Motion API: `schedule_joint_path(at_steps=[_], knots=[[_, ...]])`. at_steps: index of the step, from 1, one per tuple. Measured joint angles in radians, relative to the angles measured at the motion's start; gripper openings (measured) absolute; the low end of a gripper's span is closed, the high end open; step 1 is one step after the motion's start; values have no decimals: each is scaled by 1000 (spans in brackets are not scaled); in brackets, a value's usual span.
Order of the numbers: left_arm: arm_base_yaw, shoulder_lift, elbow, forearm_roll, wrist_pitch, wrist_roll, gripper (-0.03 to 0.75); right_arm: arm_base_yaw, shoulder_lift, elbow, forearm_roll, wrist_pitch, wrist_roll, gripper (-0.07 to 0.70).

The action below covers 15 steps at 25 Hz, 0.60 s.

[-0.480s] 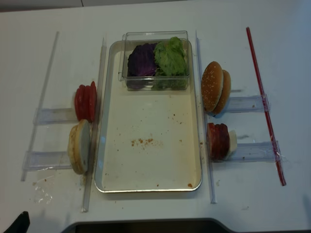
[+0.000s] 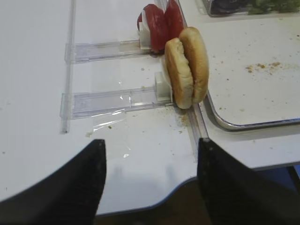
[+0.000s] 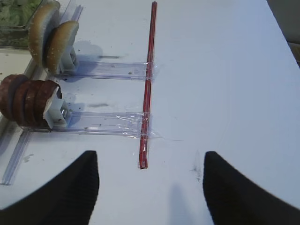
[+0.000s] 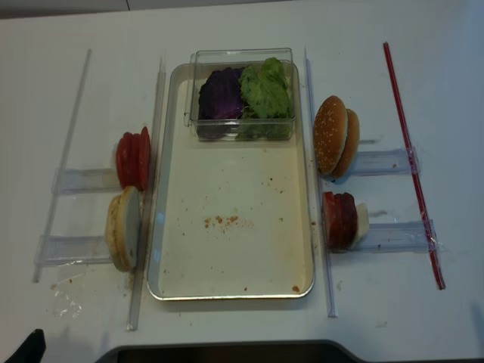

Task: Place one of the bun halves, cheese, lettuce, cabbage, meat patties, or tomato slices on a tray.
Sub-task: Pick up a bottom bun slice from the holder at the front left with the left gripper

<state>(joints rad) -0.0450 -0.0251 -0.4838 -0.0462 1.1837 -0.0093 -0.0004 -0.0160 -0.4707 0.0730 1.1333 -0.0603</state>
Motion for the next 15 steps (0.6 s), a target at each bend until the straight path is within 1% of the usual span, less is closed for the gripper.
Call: schedule_joint_path(at_steps=[15], knots=[[0,0,0,10,0,0,412,0,0,0,0,0,0,491]])
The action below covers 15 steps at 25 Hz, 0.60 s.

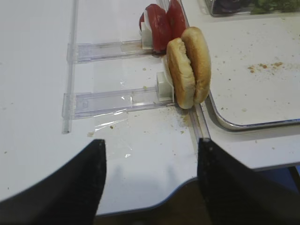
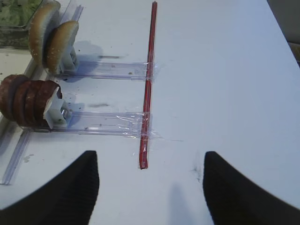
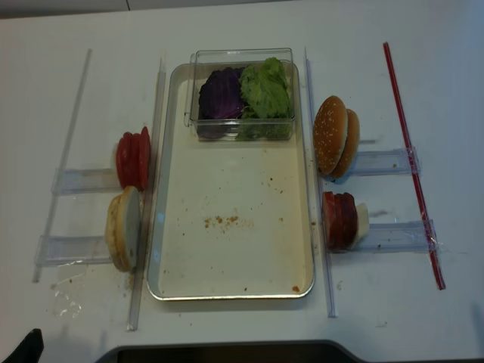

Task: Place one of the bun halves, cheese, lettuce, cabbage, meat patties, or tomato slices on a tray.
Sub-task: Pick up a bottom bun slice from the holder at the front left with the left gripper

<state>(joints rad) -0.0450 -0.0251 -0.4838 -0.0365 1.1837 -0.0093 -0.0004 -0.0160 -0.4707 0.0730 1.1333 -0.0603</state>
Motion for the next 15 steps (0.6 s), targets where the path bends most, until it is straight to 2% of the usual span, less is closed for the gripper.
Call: schedule_joint_path(at_steps=[15], knots=[[0,0,-16,8,10,0,412,0,0,0,0,0,0,491]])
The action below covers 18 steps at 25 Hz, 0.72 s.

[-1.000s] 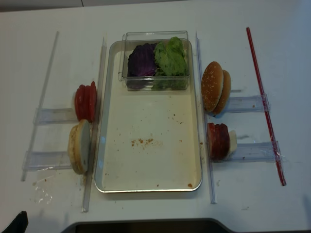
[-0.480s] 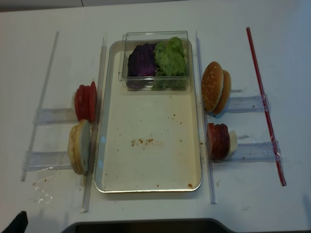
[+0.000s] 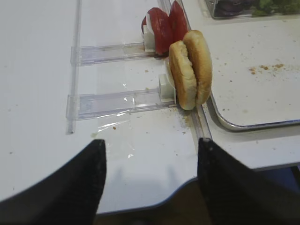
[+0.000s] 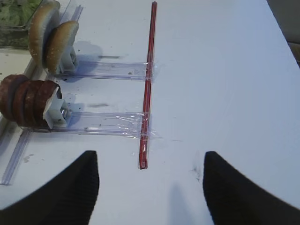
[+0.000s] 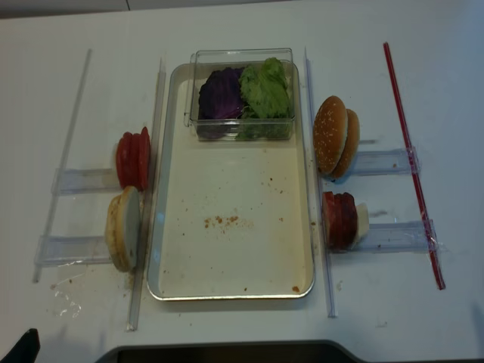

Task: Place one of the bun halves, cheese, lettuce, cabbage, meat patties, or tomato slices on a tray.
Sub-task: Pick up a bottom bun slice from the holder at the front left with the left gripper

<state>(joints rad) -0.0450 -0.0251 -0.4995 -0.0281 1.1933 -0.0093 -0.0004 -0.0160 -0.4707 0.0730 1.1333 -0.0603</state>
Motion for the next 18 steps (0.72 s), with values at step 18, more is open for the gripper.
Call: schedule_joint_path(at_steps=[18], knots=[[0,236,-162,0,84,140,412,0,0,0,0,0,0,491]])
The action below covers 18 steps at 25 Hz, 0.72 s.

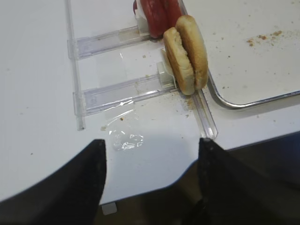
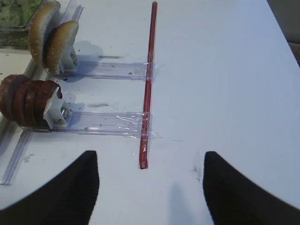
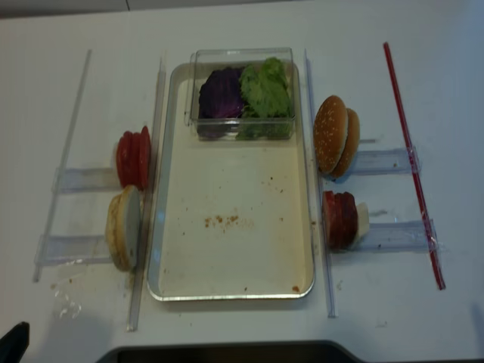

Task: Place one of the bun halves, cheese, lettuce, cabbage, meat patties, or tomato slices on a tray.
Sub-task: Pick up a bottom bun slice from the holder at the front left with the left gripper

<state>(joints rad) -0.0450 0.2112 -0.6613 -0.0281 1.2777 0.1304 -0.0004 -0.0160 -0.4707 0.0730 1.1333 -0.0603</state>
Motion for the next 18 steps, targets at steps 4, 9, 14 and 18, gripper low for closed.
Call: schedule_joint_path(at_steps=[4,9,14,18], knots=[[-2,74,-28,-4,0,26,412,0,0,0,0,0,0,491],[-35,132,-59,-7,-2,32,412,0,0,0,0,0,0,491],[-82,203,-102,-5,-3,34,412,0,0,0,0,0,0,491],[-109,264,-133,-1,-3,34,412,0,0,0,0,0,0,491]])
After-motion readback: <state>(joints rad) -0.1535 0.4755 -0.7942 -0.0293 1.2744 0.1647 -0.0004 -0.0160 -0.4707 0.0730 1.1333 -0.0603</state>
